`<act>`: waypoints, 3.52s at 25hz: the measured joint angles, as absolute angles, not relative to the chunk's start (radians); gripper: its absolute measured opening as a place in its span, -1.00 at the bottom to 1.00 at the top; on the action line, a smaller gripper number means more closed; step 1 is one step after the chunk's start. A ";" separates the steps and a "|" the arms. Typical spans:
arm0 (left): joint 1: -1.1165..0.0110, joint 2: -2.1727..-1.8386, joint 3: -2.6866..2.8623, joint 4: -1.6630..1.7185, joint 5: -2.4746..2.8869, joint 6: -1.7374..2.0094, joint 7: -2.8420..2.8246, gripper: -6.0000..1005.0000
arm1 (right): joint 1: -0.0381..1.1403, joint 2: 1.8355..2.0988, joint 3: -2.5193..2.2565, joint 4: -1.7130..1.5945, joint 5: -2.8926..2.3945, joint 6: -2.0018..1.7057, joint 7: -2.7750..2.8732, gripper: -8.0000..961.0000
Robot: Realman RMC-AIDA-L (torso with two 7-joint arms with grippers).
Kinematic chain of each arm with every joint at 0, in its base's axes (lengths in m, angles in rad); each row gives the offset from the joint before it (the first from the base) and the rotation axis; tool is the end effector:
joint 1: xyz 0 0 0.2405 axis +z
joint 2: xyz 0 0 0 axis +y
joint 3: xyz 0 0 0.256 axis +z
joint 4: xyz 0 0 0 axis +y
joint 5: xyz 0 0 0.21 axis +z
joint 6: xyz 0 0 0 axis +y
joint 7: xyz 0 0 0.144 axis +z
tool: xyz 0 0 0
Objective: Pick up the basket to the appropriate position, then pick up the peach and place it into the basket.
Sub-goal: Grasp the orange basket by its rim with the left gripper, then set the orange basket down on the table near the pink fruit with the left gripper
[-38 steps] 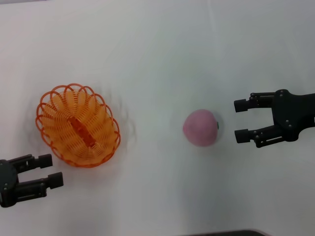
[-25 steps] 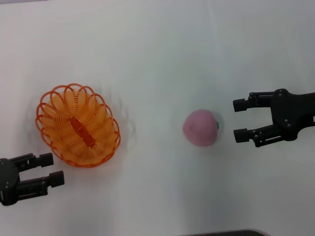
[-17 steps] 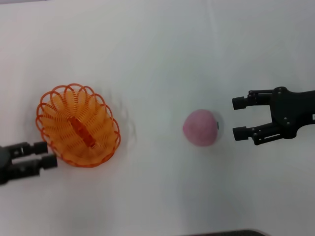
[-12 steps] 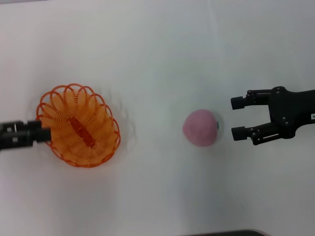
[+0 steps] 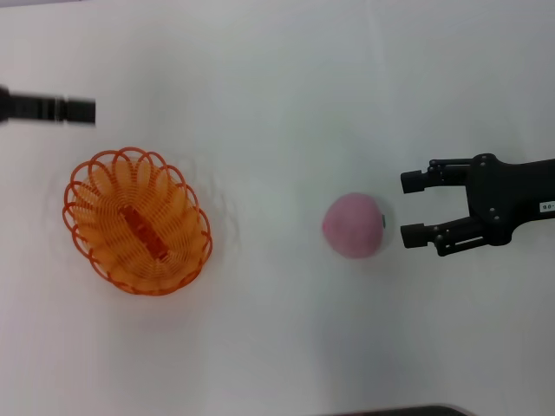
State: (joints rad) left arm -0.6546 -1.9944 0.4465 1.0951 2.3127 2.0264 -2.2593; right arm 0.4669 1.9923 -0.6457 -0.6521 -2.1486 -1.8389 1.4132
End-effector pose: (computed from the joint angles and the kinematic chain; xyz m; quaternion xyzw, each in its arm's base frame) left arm -0.2269 0.3317 0.1125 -0.8756 -0.4562 -0.1538 0.0395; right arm 0.2909 0.2803 0.0293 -0.9481 0.2373 0.2109 0.0183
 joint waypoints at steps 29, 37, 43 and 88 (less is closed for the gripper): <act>-0.828 -2.010 0.926 0.935 2.734 1.523 -2.335 0.58 | 0.480 2.012 -0.620 -0.649 -2.144 -1.837 1.402 0.95; -0.849 -2.022 0.961 0.828 2.773 1.459 -2.325 0.58 | 0.483 2.017 -0.618 -0.648 -2.133 -1.837 1.402 0.95; -0.859 -2.029 0.976 0.787 2.775 1.441 -2.323 0.55 | 0.487 2.017 -0.618 -0.648 -2.132 -1.832 1.402 0.95; -0.774 -2.043 0.567 0.988 2.737 1.656 -2.532 -0.92 | 0.479 2.031 -0.610 -0.647 -2.132 -1.808 1.385 0.95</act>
State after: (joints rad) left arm -0.7737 -2.0426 0.5670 0.9879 2.7368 1.6561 -2.5323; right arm 0.4786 2.0310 -0.6103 -0.6473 -2.1322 -1.8081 1.3850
